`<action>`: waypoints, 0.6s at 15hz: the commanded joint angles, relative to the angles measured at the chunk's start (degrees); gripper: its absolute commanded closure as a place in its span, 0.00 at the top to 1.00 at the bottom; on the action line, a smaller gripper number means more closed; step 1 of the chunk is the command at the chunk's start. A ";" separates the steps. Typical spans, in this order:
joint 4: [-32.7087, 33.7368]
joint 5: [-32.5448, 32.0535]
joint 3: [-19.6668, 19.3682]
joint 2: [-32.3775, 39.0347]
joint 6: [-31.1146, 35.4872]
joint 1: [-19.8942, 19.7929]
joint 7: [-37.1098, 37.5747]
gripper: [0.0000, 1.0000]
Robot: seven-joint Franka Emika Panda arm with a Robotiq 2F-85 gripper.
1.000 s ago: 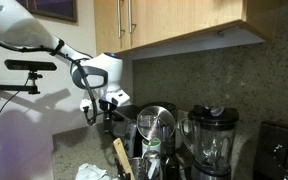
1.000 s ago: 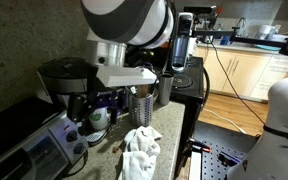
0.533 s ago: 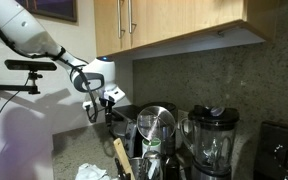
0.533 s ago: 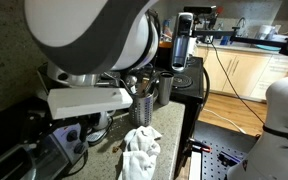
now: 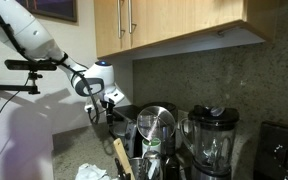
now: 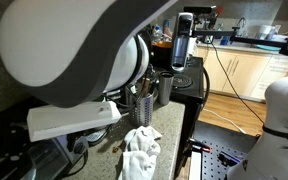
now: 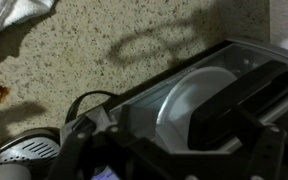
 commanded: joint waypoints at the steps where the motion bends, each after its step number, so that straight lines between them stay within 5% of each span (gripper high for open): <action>1: 0.65 -1.04 0.15 0.69 0.50 0.14 1.77 1.00; 9: 0.42 -0.73 0.47 3.84 2.23 0.62 1.79 1.00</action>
